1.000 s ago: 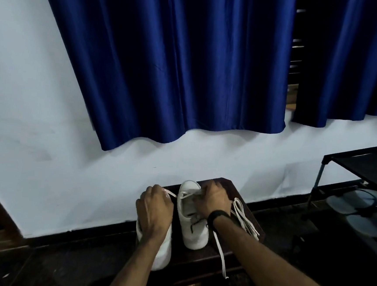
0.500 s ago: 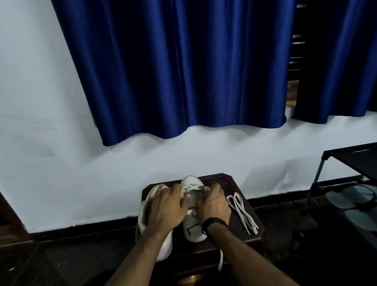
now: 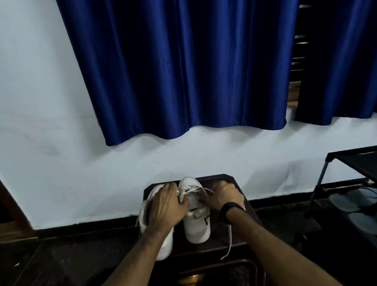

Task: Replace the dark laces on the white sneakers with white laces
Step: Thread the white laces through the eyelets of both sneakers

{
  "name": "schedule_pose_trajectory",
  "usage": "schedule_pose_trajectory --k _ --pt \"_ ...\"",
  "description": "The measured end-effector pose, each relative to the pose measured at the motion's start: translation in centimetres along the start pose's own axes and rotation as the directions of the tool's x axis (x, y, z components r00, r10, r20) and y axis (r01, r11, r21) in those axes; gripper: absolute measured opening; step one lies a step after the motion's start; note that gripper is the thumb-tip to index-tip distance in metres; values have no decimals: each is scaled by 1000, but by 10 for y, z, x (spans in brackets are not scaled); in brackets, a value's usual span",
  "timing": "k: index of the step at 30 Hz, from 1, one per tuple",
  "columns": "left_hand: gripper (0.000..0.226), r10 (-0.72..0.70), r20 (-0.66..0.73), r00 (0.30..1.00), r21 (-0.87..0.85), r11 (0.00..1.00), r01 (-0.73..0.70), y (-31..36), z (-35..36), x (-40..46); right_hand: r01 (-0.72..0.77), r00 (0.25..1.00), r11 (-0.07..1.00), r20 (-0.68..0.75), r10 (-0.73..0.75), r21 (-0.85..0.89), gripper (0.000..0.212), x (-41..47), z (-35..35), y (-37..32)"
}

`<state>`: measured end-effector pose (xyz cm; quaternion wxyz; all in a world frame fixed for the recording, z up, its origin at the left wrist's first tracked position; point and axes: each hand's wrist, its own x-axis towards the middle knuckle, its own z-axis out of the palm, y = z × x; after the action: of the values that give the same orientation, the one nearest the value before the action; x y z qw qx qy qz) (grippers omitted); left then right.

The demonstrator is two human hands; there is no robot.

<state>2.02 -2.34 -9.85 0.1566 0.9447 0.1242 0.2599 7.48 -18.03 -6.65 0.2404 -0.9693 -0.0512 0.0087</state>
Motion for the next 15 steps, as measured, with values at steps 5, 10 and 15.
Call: schedule_pose_trajectory --k 5,10,15 --pt "23 37 -12 999 86 996 -36 -1 -2 0 40 999 907 -40 -25 419 20 7 -16 -10" --pt "25 49 -35 998 135 990 -44 -1 0 1 92 994 806 -99 -41 585 7 -1 -19 -24" --pt "42 89 -67 994 127 989 -80 2 -5 -1 154 983 873 17 -182 462 24 -6 -15 -25"
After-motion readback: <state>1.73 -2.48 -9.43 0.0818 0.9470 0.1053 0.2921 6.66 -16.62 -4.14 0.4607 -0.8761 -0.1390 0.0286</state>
